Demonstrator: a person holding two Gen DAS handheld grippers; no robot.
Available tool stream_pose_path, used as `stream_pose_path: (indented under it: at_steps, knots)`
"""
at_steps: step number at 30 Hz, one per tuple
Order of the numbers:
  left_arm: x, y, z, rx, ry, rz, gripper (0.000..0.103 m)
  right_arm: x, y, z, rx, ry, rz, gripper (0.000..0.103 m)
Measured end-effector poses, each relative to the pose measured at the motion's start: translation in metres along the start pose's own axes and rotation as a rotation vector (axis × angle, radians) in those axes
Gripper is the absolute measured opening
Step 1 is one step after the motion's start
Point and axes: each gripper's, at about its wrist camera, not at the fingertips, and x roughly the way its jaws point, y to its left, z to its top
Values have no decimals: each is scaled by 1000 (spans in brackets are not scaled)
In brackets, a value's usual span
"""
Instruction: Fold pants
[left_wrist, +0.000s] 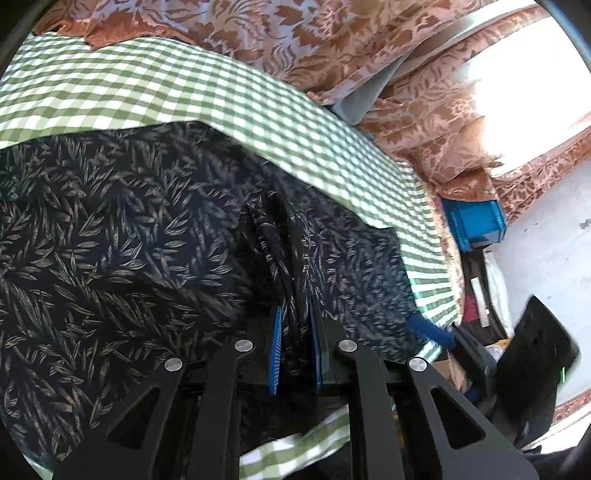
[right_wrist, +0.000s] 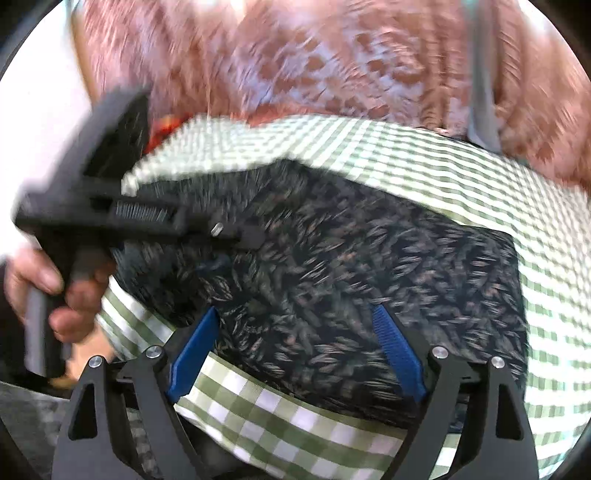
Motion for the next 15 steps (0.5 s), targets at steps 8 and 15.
stream_pose_path:
  at_steps: [8,15]
  knots:
    - [12,12,-3,-24,37,21,12,-79,-130,-1,398,-121,-171,65]
    - [25,20,1,3,27,91,12,-35,-116,-32,284,96,-285,44]
